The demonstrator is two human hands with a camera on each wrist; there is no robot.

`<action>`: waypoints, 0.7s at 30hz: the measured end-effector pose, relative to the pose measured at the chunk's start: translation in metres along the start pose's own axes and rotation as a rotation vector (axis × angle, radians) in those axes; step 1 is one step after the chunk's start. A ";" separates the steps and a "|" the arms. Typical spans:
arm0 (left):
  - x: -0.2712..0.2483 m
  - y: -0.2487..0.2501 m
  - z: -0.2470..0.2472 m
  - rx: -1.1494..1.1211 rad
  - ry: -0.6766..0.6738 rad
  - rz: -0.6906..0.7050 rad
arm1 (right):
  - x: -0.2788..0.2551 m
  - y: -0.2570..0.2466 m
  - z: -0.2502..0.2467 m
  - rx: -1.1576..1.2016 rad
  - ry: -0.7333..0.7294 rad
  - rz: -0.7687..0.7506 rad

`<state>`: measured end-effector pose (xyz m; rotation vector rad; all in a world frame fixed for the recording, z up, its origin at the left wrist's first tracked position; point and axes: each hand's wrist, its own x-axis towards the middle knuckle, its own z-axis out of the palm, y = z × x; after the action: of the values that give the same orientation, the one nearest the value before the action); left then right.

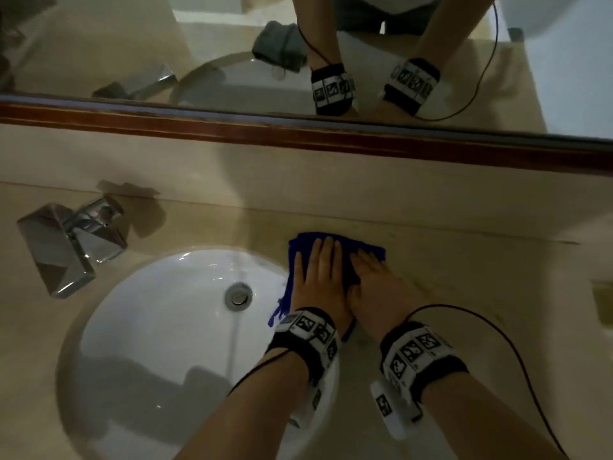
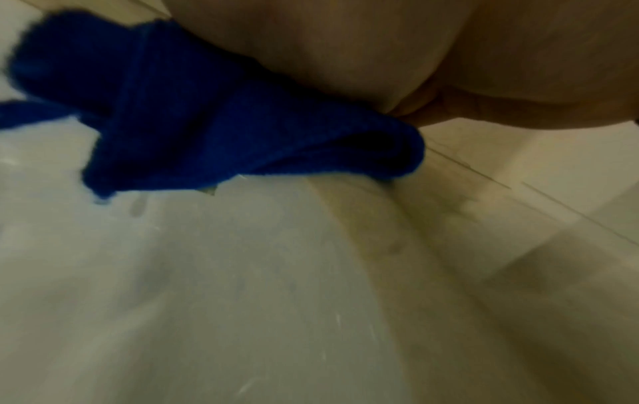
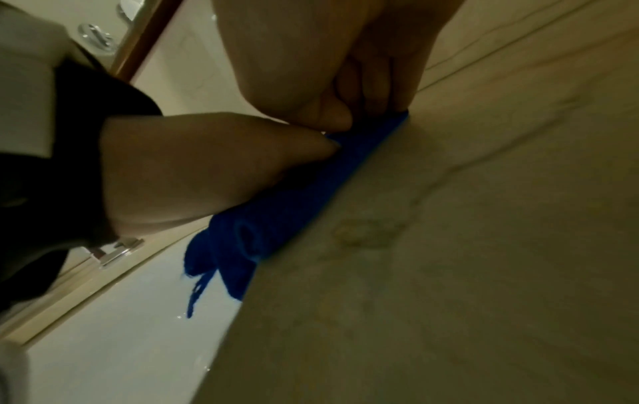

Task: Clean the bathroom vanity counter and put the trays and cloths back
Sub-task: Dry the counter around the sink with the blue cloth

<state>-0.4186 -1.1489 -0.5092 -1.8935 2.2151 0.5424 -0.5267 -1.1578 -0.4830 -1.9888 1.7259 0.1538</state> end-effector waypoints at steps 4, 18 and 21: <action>-0.010 0.037 0.008 0.050 -0.067 0.056 | -0.028 0.029 -0.003 0.054 0.035 0.098; -0.080 0.166 0.046 0.061 -0.189 0.075 | -0.129 0.124 0.006 0.174 0.035 0.190; -0.096 0.160 0.041 -0.098 -0.161 0.052 | -0.143 0.117 -0.001 0.106 0.034 0.172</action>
<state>-0.5627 -1.0253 -0.4860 -1.7720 2.1755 0.7966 -0.6658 -1.0385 -0.4594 -1.7775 1.8859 0.0846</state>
